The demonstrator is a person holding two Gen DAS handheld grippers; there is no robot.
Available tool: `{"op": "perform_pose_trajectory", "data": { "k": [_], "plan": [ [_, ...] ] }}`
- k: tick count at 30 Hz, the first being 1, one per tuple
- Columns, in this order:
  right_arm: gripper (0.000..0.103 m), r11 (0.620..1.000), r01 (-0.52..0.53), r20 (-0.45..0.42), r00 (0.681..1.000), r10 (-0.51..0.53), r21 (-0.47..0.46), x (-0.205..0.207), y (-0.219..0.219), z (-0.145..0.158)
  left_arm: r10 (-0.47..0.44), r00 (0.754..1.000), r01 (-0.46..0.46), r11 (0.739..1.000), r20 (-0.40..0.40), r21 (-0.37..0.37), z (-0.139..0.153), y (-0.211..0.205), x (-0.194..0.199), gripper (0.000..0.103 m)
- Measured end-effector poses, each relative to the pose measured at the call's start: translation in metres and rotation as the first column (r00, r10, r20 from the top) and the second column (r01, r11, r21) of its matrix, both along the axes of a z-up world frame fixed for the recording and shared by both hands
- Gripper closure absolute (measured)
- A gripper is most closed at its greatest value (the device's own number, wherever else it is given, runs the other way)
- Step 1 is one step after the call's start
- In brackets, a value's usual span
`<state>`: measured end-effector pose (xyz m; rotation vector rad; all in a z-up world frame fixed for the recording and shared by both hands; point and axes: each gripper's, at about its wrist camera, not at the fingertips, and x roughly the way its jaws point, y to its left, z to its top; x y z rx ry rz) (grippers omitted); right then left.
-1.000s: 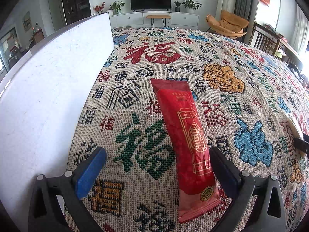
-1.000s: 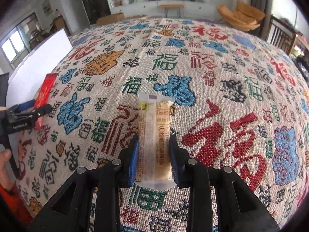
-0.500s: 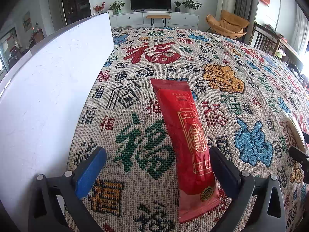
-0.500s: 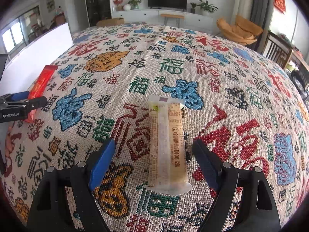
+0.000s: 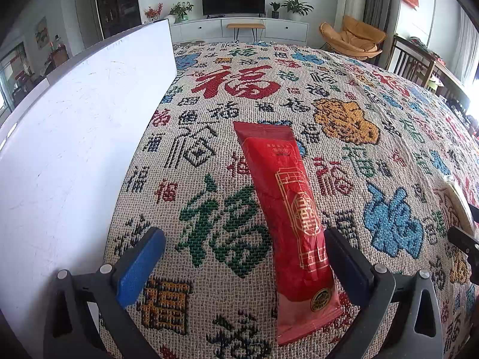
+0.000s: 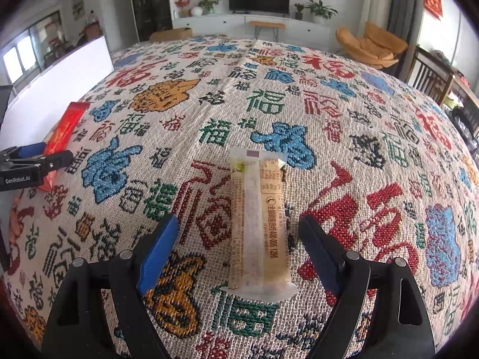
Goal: Organize snacks
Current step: 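Grasp the white wafer bar with the right tool, then carry both snacks over the box and open both tools to drop them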
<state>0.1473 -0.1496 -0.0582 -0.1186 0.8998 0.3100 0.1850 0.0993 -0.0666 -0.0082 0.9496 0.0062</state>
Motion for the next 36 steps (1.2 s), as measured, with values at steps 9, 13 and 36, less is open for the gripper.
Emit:
{"op": "perform_pose_trajectory", "data": {
  "k": [9, 13, 36],
  "plan": [
    [0.017, 1.000, 0.000, 0.000, 1.000, 0.000, 0.000, 0.000, 0.000, 0.000, 0.000, 1.000, 0.000, 1.000, 0.000, 0.000, 0.000, 0.000, 0.000, 0.000],
    [0.017, 1.000, 0.000, 0.000, 1.000, 0.000, 0.000, 0.000, 0.000, 0.000, 0.000, 1.000, 0.000, 1.000, 0.000, 0.001, 0.000, 0.000, -0.001, 0.000],
    [0.021, 0.997, -0.072, -0.345, 0.935, 0.081, 0.038, 0.039, -0.007, 0.015, -0.180, 0.970, 0.181, 0.983, -0.163, -0.006, 0.015, -0.022, 0.016, 0.082]
  ]
}}
